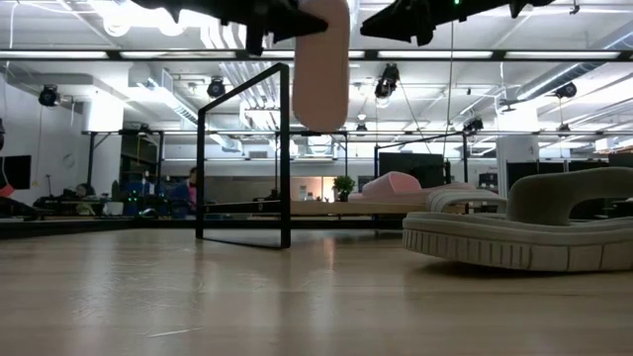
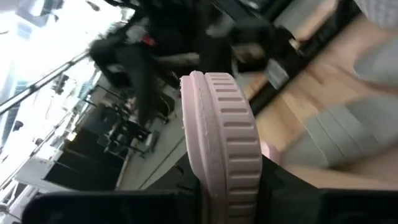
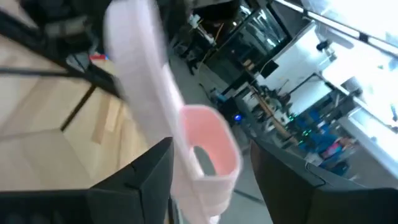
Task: Pick and place slides into the shelf
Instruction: Put the pink slide on the shelf
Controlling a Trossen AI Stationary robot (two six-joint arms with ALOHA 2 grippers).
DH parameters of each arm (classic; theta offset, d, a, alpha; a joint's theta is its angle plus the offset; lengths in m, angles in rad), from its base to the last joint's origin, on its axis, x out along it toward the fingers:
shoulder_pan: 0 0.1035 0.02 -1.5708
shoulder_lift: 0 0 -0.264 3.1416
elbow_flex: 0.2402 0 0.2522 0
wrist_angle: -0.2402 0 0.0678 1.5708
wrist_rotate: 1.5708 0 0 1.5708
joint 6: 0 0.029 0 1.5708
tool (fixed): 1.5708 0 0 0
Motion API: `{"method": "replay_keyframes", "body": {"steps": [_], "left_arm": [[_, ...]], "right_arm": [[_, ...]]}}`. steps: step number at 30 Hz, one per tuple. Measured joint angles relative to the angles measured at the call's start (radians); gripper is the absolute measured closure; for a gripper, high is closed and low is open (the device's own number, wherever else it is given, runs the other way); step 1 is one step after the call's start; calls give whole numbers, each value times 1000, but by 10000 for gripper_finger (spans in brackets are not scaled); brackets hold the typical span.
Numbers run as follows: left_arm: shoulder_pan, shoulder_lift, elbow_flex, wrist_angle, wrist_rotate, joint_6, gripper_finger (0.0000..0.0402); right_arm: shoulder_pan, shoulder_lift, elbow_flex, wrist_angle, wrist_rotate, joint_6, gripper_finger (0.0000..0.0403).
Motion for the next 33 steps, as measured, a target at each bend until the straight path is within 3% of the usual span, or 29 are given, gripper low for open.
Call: {"method": "replay_keyframes", "body": {"steps": [4,12,17,27,33], "left_arm": [[-5,10,0,-70,-21,81,357],[-42,39,0,-71,-20,312,357],[-52,71,27,-73,-21,329,357],[-61,139,68,-71,-64,400,357],[-69,154,81,-73,-143,412,357]], "right_arm": [[0,-20,2,-37,-1,72,198],[-2,6,138,-338,0,191,198],[-2,32,238,-417,88,180,198],[-2,189,450,-701,112,179,197],[-2,294,547,-759,260,157,197]]}}
